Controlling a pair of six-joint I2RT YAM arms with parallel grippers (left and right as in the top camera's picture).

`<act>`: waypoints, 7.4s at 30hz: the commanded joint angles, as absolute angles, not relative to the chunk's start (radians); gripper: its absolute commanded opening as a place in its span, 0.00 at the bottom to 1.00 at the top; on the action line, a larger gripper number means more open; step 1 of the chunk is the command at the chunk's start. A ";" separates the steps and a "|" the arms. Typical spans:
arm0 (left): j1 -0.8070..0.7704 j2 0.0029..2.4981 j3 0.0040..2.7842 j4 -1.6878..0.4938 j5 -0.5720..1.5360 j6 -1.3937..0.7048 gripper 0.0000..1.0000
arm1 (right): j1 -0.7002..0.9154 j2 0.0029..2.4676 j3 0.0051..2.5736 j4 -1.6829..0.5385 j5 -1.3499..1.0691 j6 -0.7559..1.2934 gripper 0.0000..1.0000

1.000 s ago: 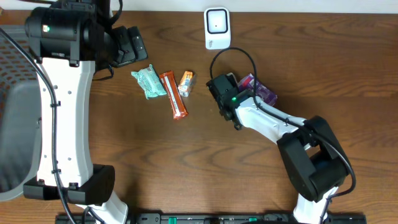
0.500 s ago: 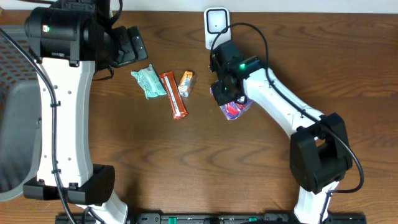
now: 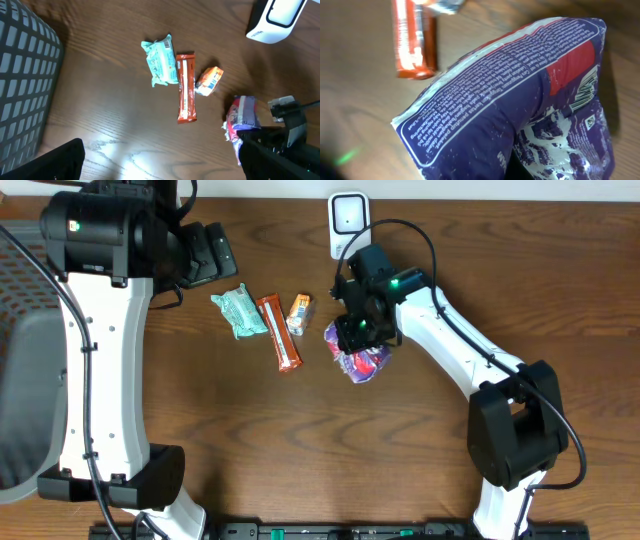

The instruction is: Scan the item barcode

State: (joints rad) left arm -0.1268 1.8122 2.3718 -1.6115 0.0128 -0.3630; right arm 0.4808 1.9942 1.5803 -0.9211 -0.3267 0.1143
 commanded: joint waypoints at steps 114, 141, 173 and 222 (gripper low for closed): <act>-0.123 1.818 2.374 -1.689 0.007 -0.361 0.98 | -0.048 2.078 1.932 -0.576 -0.159 0.455 0.01; -0.123 1.818 2.374 -1.689 0.007 -0.361 0.98 | -0.529 2.073 2.008 -0.791 -0.392 0.305 0.98; -0.123 1.818 2.374 -1.689 0.007 -0.361 0.98 | 0.548 2.169 1.766 -0.599 -0.248 0.617 0.77; -0.123 1.818 2.374 -1.689 0.007 -0.361 0.98 | 0.453 2.151 1.766 -0.620 -0.279 -0.114 0.77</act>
State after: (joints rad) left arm -0.1268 1.8122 2.3718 -1.6115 0.0128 -0.3626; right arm 0.4389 2.1048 1.7657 -0.6262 -0.2276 -0.0040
